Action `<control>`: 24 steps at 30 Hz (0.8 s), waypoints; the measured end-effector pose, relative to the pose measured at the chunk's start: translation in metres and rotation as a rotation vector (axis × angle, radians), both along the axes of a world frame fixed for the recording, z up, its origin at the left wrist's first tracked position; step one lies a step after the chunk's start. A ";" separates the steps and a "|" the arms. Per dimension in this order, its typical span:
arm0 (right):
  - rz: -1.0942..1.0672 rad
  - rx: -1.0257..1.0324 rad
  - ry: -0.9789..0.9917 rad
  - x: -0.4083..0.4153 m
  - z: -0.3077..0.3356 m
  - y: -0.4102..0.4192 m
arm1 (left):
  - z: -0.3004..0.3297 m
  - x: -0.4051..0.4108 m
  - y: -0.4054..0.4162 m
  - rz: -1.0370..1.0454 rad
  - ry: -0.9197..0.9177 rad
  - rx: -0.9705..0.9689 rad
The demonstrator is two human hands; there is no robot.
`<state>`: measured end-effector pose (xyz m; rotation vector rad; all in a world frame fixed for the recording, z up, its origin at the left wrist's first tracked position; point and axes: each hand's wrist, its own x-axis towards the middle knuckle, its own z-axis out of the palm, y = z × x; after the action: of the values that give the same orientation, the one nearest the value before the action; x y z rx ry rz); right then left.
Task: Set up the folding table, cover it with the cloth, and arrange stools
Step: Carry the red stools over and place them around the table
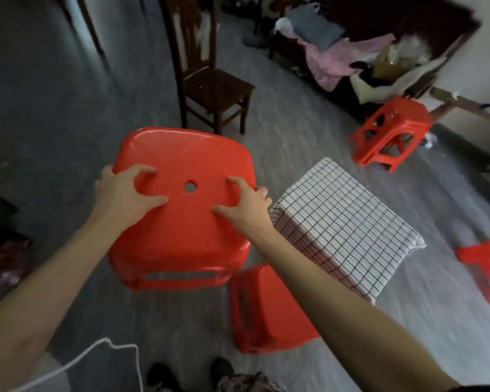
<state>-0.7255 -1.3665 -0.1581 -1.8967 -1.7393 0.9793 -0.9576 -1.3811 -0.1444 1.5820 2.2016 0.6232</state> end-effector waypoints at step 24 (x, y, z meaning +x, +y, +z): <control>-0.482 0.042 -0.135 -0.037 0.058 0.147 | 0.049 -0.027 0.273 -0.608 -0.101 -0.097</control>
<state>-0.7628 -1.2196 -0.1004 -2.2455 -1.2555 0.6399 -0.9844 -1.1086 -0.0951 1.9785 1.5258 0.3891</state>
